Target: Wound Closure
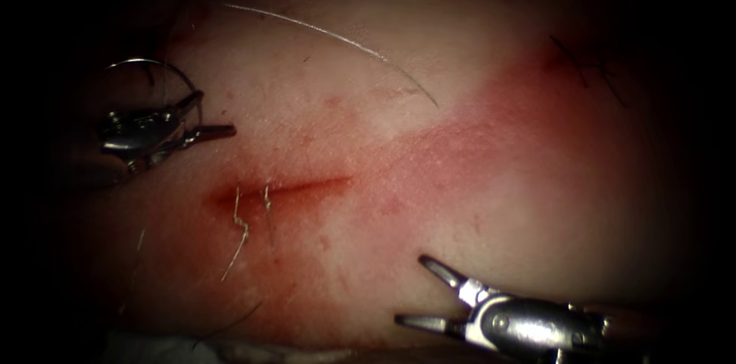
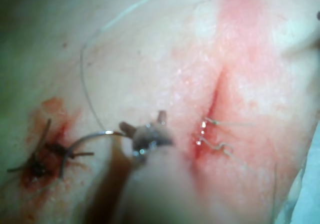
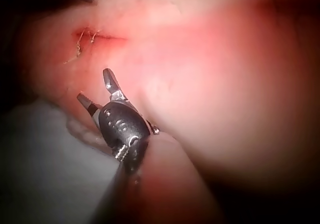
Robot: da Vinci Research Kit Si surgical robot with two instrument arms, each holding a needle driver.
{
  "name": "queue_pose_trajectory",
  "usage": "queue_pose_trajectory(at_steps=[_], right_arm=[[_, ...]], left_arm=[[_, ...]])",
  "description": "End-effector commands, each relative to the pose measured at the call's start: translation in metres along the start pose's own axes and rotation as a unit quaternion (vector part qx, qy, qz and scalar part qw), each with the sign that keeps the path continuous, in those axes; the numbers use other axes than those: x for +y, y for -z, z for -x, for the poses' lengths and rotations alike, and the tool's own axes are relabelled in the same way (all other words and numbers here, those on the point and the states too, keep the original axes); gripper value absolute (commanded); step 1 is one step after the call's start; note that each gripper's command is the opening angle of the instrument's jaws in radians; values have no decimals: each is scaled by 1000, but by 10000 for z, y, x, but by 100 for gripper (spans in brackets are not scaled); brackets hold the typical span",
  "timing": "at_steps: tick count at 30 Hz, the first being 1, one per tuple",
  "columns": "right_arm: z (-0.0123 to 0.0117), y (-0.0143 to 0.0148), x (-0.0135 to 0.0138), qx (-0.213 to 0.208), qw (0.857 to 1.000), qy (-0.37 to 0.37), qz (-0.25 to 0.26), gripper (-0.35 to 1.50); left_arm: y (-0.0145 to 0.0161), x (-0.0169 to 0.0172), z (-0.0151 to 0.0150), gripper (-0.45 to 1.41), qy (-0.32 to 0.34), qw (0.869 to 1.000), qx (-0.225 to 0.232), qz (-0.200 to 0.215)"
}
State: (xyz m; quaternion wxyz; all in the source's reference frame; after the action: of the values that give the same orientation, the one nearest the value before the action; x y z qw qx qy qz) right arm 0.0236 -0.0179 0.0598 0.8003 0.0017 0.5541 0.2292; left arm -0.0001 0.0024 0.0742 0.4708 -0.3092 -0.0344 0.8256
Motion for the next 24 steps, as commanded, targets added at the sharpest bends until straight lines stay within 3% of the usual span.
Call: queue_pose_trajectory(at_steps=[1,7,19,24], right_arm=[[5,-7,-8,1,1000,-2,-2,130],[6,-9,-10,-2,1000,-1,-5,130],[7,-16,-18,-5,1000,1,-11,128],[7,-18,-19,-4,1000,1,-12,128]], left_arm=[[-7,3,5,67,1,1000,-1,0],[1,-8,10,64,-1,1000,-2,3],[-21,-29,24,74,-8,1000,5,-13],[-25,-32,22,66,-6,1000,7,-14]])
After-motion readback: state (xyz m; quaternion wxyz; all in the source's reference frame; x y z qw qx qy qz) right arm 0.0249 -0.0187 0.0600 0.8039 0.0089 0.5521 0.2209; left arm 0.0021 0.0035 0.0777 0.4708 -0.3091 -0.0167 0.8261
